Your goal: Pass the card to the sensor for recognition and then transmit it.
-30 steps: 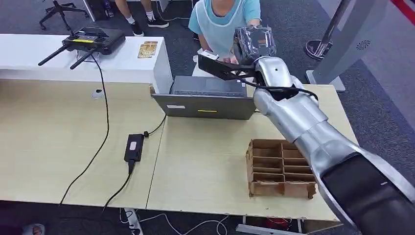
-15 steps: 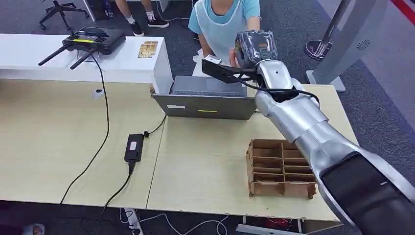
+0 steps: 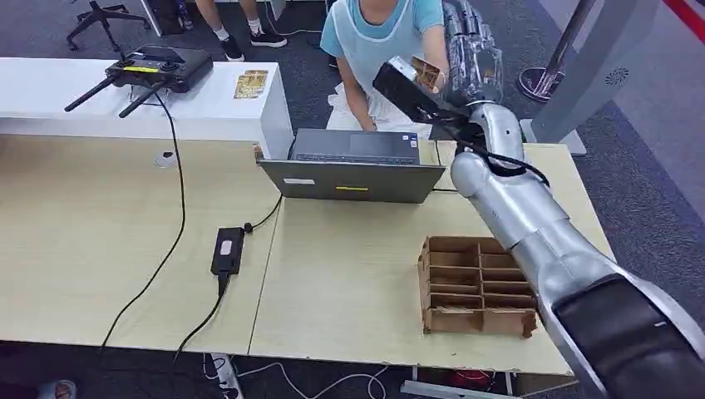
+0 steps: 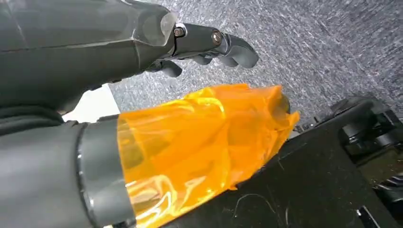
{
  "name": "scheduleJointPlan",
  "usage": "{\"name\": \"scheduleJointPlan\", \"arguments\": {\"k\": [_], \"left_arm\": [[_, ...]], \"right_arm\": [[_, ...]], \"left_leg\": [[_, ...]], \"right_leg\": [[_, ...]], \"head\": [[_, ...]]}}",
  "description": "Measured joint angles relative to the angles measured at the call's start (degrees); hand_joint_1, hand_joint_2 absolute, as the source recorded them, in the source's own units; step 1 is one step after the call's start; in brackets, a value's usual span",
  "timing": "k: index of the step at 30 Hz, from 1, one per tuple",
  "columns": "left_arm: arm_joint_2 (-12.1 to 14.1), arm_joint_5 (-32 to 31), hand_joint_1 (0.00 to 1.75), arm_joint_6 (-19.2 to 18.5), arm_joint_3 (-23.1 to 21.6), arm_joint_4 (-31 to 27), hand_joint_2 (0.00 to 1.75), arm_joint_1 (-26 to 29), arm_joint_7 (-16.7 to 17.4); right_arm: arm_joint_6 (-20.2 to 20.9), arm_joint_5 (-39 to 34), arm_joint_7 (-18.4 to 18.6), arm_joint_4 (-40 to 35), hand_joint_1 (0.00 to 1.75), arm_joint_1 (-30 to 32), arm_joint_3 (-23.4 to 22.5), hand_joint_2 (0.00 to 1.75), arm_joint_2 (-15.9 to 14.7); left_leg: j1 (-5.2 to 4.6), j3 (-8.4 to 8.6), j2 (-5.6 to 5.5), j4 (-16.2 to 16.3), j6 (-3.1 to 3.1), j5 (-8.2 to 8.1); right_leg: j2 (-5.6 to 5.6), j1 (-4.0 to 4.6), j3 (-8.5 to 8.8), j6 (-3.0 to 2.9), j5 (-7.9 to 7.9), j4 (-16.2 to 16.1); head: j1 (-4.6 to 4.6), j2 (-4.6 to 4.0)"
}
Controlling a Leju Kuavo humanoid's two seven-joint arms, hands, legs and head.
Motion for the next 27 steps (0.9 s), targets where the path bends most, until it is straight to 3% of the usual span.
{"name": "scheduleJointPlan", "arguments": {"k": [1, 3, 5, 8, 12, 18, 22, 27], "left_arm": [[0.0, 0.0, 0.00, 0.1, 0.0, 0.0, 0.00, 0.0, -0.1], [0.0, 0.0, 0.00, 0.3, 0.0, 0.0, 0.00, 0.1, -0.5], [0.1, 0.2, 0.00, 0.6, 0.0, 0.0, 0.00, 0.2, -0.6], [0.1, 0.5, 0.00, 1.1, 0.0, 0.0, 0.00, 0.3, -1.0], [0.2, 0.7, 0.00, 1.2, 0.0, 0.0, 0.00, 0.5, -1.1], [0.3, 1.1, 0.00, 1.6, 0.1, 0.0, 0.00, 0.4, -1.7], [0.3, 1.6, 0.00, 2.6, 0.7, 0.0, 0.00, 1.1, -2.3], [0.4, 2.8, 0.00, 3.8, 1.9, 0.0, 0.00, 2.1, -3.6]], "right_arm": [[-0.1, -3.0, -1.3, -1.7, 0.00, 1.2, -1.9, 0.00, -0.1], [1.0, -11.5, -3.5, -6.1, 0.00, 3.8, -5.9, 0.00, -0.3], [4.9, -19.7, -4.6, -9.6, 0.00, 6.2, -9.5, 0.00, -0.4], [8.3, -28.2, -6.8, -14.1, 0.00, 9.8, -14.0, 0.00, -1.1], [9.6, -31.4, -8.9, -19.0, 0.00, 14.4, -18.0, 0.00, -2.3], [10.1, -35.1, -10.8, -23.1, 0.00, 17.6, -20.6, 0.00, -3.9], [11.8, -45.5, -16.5, -30.3, 0.00, 26.7, -25.4, 0.00, -6.5], [15.6, -53.6, -20.2, -41.5, 0.00, 40.5, -33.9, 0.00, -9.5]], "left_leg": [[0.00, 0.00, -0.01, 0.0, 0.00, 0.00], [0.00, -0.01, -0.03, 0.0, 0.00, 0.00], [0.00, -0.01, -0.02, 0.0, 0.00, -0.01], [0.00, -0.01, -0.02, 0.0, 0.00, -0.01], [0.00, -0.06, -0.07, 0.0, 0.00, -0.01], [0.00, -0.01, -0.03, 0.0, 0.00, -0.01], [0.04, -0.10, -0.50, 0.0, 0.01, -0.01], [0.04, -0.22, -0.51, 0.0, 0.12, -0.11]], "right_leg": [[-0.01, 0.00, 0.00, 0.00, 0.00, 0.0], [-0.03, 0.01, 0.00, 0.00, 0.00, 0.0], [-0.02, 0.01, 0.00, 0.00, 0.00, 0.0], [-0.02, 0.01, -0.02, 0.00, 0.00, 0.0], [-0.05, 0.00, -0.03, 0.00, 0.00, 0.0], [-0.03, 0.01, -0.07, 0.00, -0.01, -0.1], [-0.51, 0.05, 0.07, 0.04, -0.08, -0.1], [-0.48, 0.02, -0.01, 0.05, -0.11, -0.2]], "head": [[0.00, 0.00], [0.00, 0.02], [0.00, 0.00], [0.00, 0.02], [0.00, 0.02], [0.00, 0.02], [0.00, 0.00], [0.00, 0.00]]}}
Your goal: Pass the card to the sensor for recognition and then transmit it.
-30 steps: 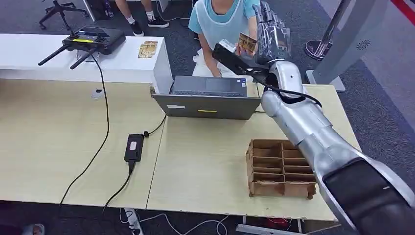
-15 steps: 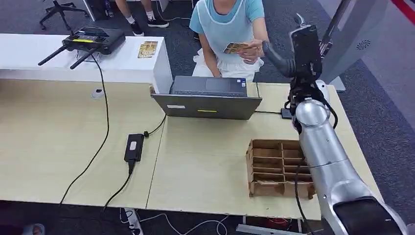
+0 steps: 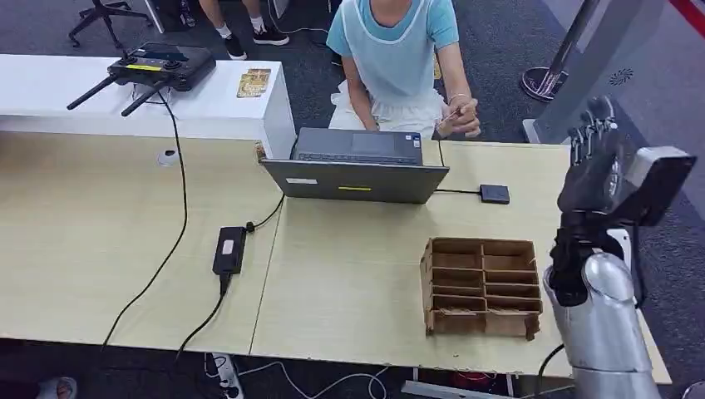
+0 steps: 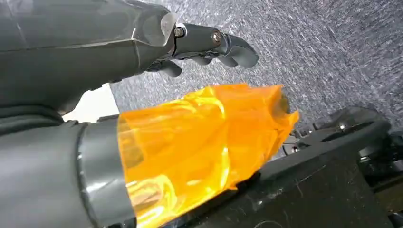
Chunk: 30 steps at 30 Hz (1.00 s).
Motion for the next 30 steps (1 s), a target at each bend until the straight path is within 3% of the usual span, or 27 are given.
{"name": "scheduleJointPlan", "arguments": {"k": [6, 10, 14, 19, 22, 25, 30], "left_arm": [[0.1, 1.8, 0.00, 1.7, 2.0, 0.0, 0.00, 1.0, -1.0], [0.1, 2.4, 0.00, 2.5, 3.2, 0.0, 0.00, 1.5, -1.2], [0.0, 2.2, 0.00, 2.6, 3.9, 0.0, 0.00, 1.5, -1.2], [0.0, 0.9, 0.00, 2.3, 3.9, 0.0, 0.00, 1.5, -0.9], [0.0, 0.2, 0.00, 1.9, 3.9, 0.0, 0.00, 1.3, -0.2], [0.0, -0.5, 0.00, 1.3, 3.9, 0.0, 0.00, 1.2, 0.7], [0.0, -1.3, 0.00, 0.9, 3.9, 0.0, 0.00, 0.9, 1.4]], "right_arm": [[4.3, -0.6, -6.3, -14.4, 0.00, 18.4, -8.7, 0.00, -0.9], [4.1, 6.7, -10.1, -21.5, 0.00, 28.7, -12.1, 0.00, -0.5], [-0.4, 20.7, -11.5, -25.6, 0.00, 35.0, -12.6, 0.00, 0.9], [-18.9, 45.8, -9.1, -27.3, 0.00, 39.7, -10.6, 0.00, 4.3], [-26.3, 58.4, -3.8, -27.4, 0.00, 42.2, -7.8, 0.00, 5.2], [-28.3, 73.4, -0.5, -27.4, 0.00, 43.8, -7.2, 0.00, 6.9], [-28.6, 89.9, -1.3, -29.4, 0.00, 44.5, -7.5, 0.00, 11.0]], "left_leg": [[-0.01, -0.02, 0.02, 0.0, 0.00, -0.14], [0.00, -0.03, 0.06, -0.1, -0.02, -0.16], [0.00, 0.02, 0.15, -0.1, -0.03, -0.16], [0.01, 0.07, 0.15, -0.1, -0.03, -0.15], [0.01, 0.09, 0.19, -0.1, -0.03, -0.15], [0.01, 0.10, 0.19, -0.1, -0.03, -0.15], [0.00, 0.12, 0.27, -0.1, -0.03, -0.15]], "right_leg": [[0.01, 0.01, 0.00, 0.10, -0.12, 0.0], [0.05, 0.01, 0.01, 0.08, -0.16, 0.0], [0.17, 0.02, 0.00, 0.08, -0.16, 0.0], [0.16, 0.02, 0.05, 0.07, -0.16, 0.0], [0.20, 0.01, 0.06, 0.07, -0.15, 0.0], [0.20, 0.01, 0.06, 0.07, -0.15, 0.0], [0.27, 0.02, 0.06, 0.07, -0.15, 0.0]], "head": [[0.00, 0.02], [0.00, 0.00], [0.00, 0.02], [0.00, 0.02], [-0.02, 0.00], [0.00, 0.00], [0.00, 0.02]]}}
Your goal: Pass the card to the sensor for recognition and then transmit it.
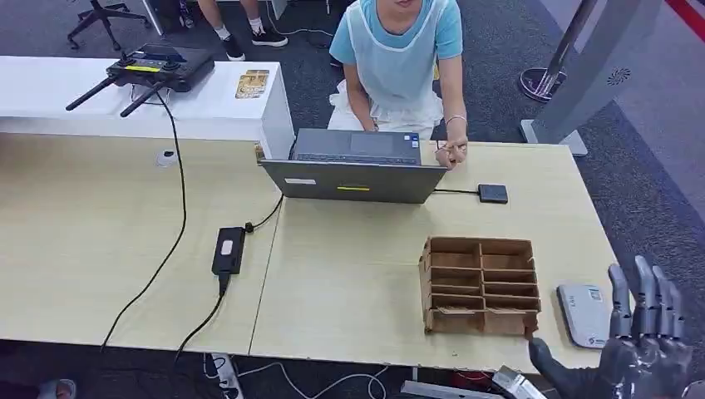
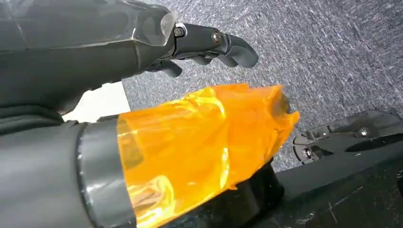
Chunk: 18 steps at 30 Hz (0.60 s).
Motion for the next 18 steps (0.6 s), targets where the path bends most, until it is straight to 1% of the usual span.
{"name": "scheduleJointPlan", "arguments": {"k": [2, 7, 9, 11, 13, 17, 18], "left_arm": [[0.0, -0.2, 0.00, 0.0, 0.0, 0.0, 0.00, -0.1, 0.1], [0.0, -0.7, 0.00, -0.1, 0.0, 0.0, 0.00, -0.3, 0.3], [0.0, -0.7, 0.00, -0.1, 0.0, 0.0, 0.00, -0.4, 0.5], [0.0, -0.9, 0.00, -0.1, 0.0, 0.0, 0.00, -0.6, 0.5], [0.0, -1.1, 0.00, -0.1, 0.0, 0.0, 0.00, -0.6, 0.5], [0.0, -1.3, 0.00, -0.1, 0.0, 0.0, 0.00, -0.7, 0.5], [0.0, -1.4, 0.00, -0.1, 0.0, 0.0, 0.00, -0.7, 0.5]], "right_arm": [[0.0, 2.0, 0.8, -0.3, 0.00, 0.2, 0.1, 0.00, 0.6], [0.0, -0.3, 2.6, 0.6, 0.00, 0.5, 0.3, 0.00, 0.6], [0.0, -0.8, 4.1, 1.0, 0.00, 0.5, 0.8, 0.00, 0.6], [0.0, -4.9, 7.1, 2.2, 0.00, 0.3, 2.5, 0.00, -0.3], [0.0, -8.2, 9.7, 3.7, 0.00, -0.1, 4.6, 0.00, -1.9], [0.0, -9.1, 10.4, 5.4, 0.00, -0.7, 7.1, 0.00, -3.7], [0.0, -10.3, 11.1, 5.7, 0.00, -0.9, 7.6, 1.75, -4.2]], "left_leg": [[0.01, 0.00, 0.02, 0.0, 0.00, 0.00], [0.00, -0.01, 0.10, 0.0, 0.00, 0.00], [0.00, 0.00, 0.12, 0.0, 0.00, 0.00], [0.00, -0.01, 0.11, 0.0, 0.00, 0.00], [0.00, 0.00, 0.12, 0.0, 0.00, 0.00], [-0.02, 0.01, 0.11, 0.0, 0.00, 0.00], [-0.01, 0.01, 0.11, 0.0, 0.00, 0.00]], "right_leg": [[-0.02, 0.00, 0.01, 0.00, 0.00, 0.0], [0.03, -0.02, 0.02, 0.00, 0.01, 0.0], [0.06, -0.02, 0.02, 0.00, 0.01, 0.0], [0.04, -0.02, 0.03, 0.00, 0.01, 0.0], [0.05, -0.02, 0.03, 0.00, 0.01, 0.0], [0.04, -0.02, 0.03, -0.01, 0.02, 0.0], [0.04, -0.01, 0.03, -0.01, 0.02, 0.0]], "head": [[0.00, 0.00], [0.02, -0.02], [0.00, 0.00], [0.02, -0.02], [0.02, -0.02], [0.00, 0.00], [0.00, -0.02]]}}
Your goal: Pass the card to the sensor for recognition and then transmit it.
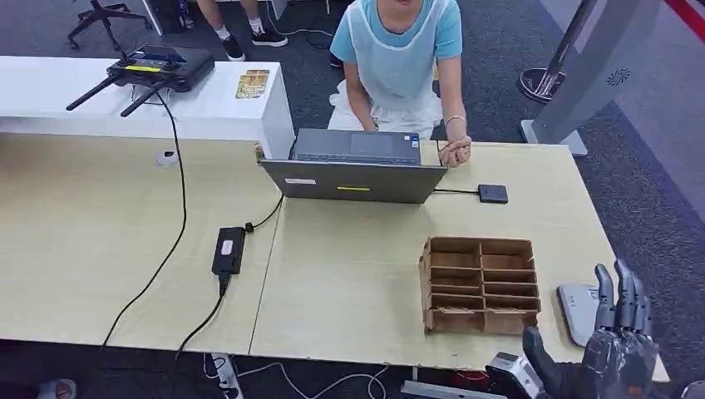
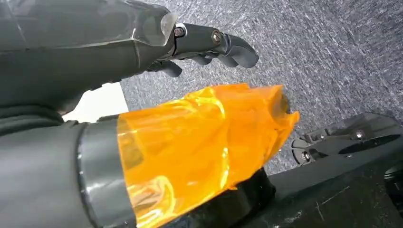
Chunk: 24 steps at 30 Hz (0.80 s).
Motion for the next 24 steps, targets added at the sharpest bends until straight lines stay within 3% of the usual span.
{"name": "scheduleJointPlan", "arguments": {"k": [3, 15, 24], "left_arm": [[0.0, -0.4, 0.00, 0.0, 0.0, 0.0, 0.00, 0.0, 0.0], [0.0, -2.6, 0.00, -1.0, 0.0, 0.0, 0.00, -0.2, 0.0], [0.0, -4.2, 0.00, -1.6, 0.0, 0.0, 0.00, -0.4, 0.0]], "right_arm": [[0.0, -3.1, 1.8, 0.9, 0.00, -0.5, 1.5, 1.75, -1.7], [0.3, -3.2, 6.5, 3.4, 0.00, -1.0, 4.0, 1.75, -7.4], [5.4, -10.9, 7.7, 4.7, 0.00, -1.5, 7.3, 1.75, -13.8]], "left_leg": [[0.00, 0.01, 0.00, 0.0, 0.00, 0.00], [0.00, 0.00, 0.01, 0.0, 0.00, 0.00], [-0.01, 0.01, 0.00, 0.0, 0.00, 0.00]], "right_leg": [[0.00, 0.00, 0.00, 0.00, 0.00, 0.0], [0.00, -0.01, 0.00, 0.00, 0.00, 0.0], [0.00, -0.01, 0.00, 0.00, 0.00, 0.0]], "head": [[0.00, 0.02], [0.00, 0.02], [-0.02, 0.02]]}}
